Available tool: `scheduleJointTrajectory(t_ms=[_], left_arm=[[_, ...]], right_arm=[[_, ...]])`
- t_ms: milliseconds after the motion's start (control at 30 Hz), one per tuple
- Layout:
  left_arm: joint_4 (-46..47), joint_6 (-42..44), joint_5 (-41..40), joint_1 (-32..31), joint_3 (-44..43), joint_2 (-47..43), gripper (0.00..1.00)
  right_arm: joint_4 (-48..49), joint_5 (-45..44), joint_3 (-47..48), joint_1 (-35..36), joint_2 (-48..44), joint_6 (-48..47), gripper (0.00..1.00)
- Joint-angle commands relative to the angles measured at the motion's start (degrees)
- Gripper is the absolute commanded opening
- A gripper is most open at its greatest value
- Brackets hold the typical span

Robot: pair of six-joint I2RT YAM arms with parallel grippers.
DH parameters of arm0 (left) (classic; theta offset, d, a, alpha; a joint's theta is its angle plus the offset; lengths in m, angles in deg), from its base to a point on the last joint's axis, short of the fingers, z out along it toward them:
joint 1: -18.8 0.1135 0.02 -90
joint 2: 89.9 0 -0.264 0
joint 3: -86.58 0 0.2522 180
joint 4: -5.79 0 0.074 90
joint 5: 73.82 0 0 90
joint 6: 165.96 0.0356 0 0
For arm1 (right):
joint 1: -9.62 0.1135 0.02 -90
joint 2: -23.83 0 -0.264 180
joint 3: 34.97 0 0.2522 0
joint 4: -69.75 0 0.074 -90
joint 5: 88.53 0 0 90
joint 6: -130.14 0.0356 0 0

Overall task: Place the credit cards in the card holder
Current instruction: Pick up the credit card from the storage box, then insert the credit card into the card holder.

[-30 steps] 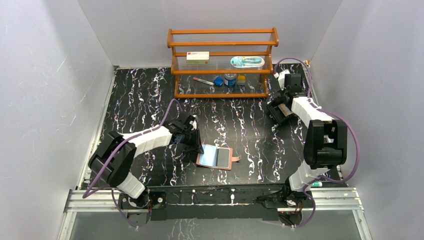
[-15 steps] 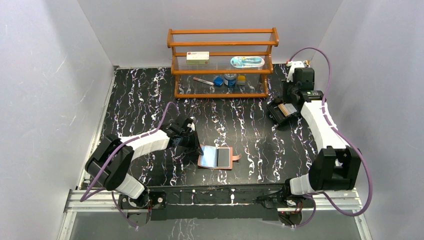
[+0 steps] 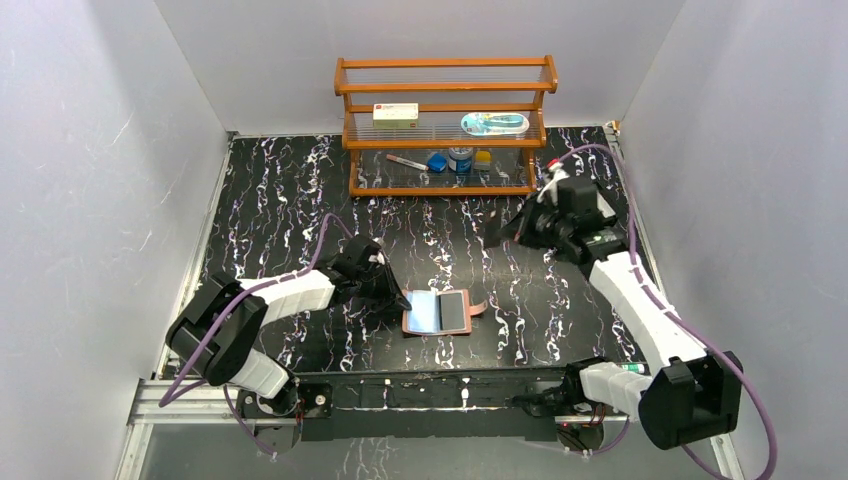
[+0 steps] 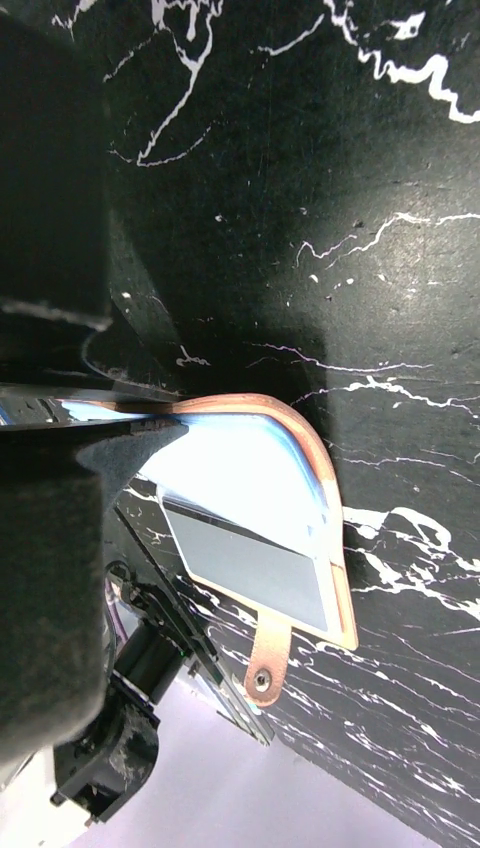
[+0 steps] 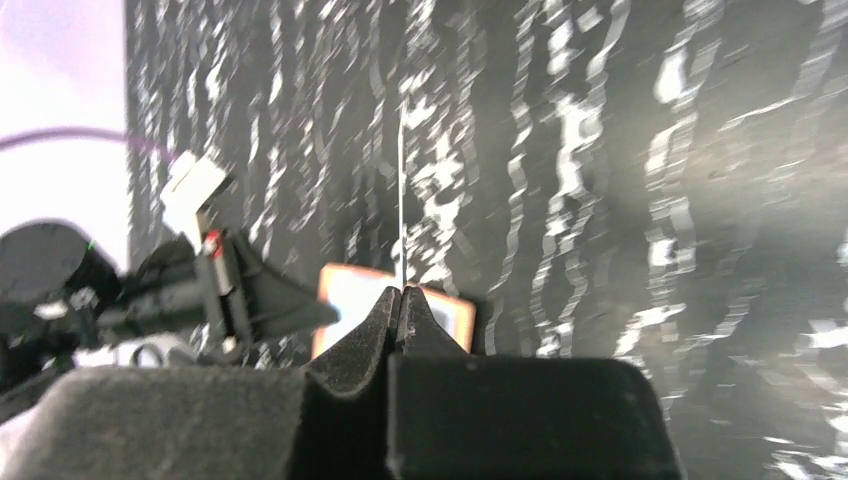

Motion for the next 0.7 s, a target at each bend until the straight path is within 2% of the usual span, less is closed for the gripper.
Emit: scheduleJointTrajectory(t_ms=[0,167,367,500,667], left_arm=[[4.7,-4.0,-0.1,0.4,1.0,-2.5,0.0],[5.6,-4.9,-2.1,0.4,2.1,-3.5,0.0],[3.6,-3.1,-1.4,0.4,2.4,-2.7,0.23],[1.6,-1.0,-2.3,0.4,3.1,-4.8,0.35],[-0.4,1.5,-3.2,0.4,3.6,-6.2,0.34]], right_arm=[[8.6,4.2,-5.7,8.4,-2.1,12.8,0.0],[16.8,1.7,-14.0,17.7,-3.3,20.4,0.0],[24.2,-3.3,-20.7,26.5,0.0,25.5,0.0],[27.3,-2.3,-23.1,27.5,3.5,23.9,0.0],[32.3,0.9,-25.5,27.4,8.6,22.0,0.0]])
